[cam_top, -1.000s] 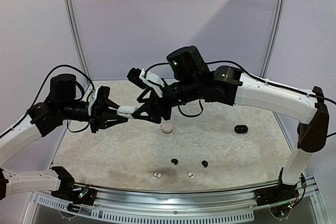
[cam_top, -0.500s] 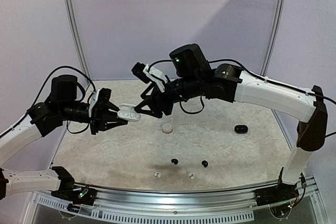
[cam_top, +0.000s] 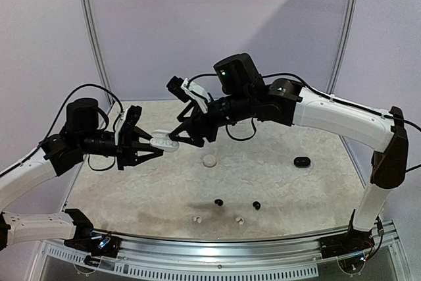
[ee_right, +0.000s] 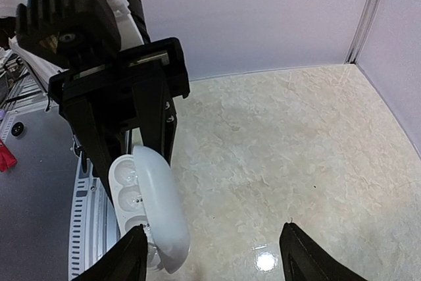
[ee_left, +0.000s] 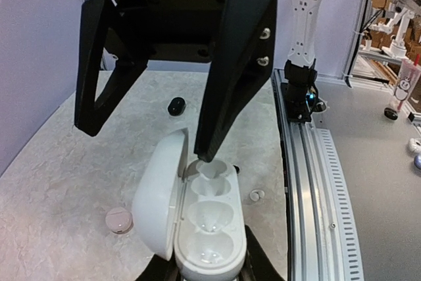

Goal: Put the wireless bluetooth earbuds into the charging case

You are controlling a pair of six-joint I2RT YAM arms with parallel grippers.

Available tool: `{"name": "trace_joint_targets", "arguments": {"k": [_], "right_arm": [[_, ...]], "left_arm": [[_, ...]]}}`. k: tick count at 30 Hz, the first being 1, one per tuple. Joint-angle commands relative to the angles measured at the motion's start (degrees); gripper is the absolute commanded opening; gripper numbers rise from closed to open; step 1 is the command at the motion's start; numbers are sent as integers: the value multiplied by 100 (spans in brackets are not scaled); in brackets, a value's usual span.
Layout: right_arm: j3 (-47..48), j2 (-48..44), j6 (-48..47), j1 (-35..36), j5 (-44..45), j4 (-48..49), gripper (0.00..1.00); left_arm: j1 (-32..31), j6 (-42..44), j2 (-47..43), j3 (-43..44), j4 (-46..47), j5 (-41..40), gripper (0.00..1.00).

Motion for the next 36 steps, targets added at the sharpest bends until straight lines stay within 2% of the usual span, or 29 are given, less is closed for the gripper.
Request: {"name": "trace_joint_targets", "arguments": {"k": [1, 6, 9, 11, 13, 17, 20, 23, 30, 36], "right_arm": [[226, 57, 10, -65, -185, 26, 71], [107, -247, 296, -317, 178, -83, 70], [-160, -452, 1236, -772, 521, -554, 59], [-350, -504, 1701, -932, 1100, -1243, 49], [-495, -433, 1877, -943, 1436, -1978, 43], [-1144, -270, 2408, -928, 1111, -2582, 38], [-1882, -479, 2813, -855, 876, -2044, 39], [-2132, -827, 2949, -747, 864, -1385, 43], [-2076, -1300, 1933, -27, 522, 55, 64], [-1796, -1118, 1032, 355, 82, 1263, 69]], "left_arm": [[18, -291, 26, -70, 243, 32, 0], [56, -460, -30, -144, 313, -74, 0], [58, -481, -87, -188, 338, -133, 0], [67, -496, -115, -210, 357, -151, 0], [67, -504, -150, -249, 385, -150, 0], [67, -513, -210, -313, 403, -147, 0], [67, -564, -236, -379, 502, -123, 0], [67, -478, -247, -413, 504, -57, 0], [52, 106, -281, -503, 268, 75, 0], [32, -12, -280, -528, 382, 432, 0]]}}
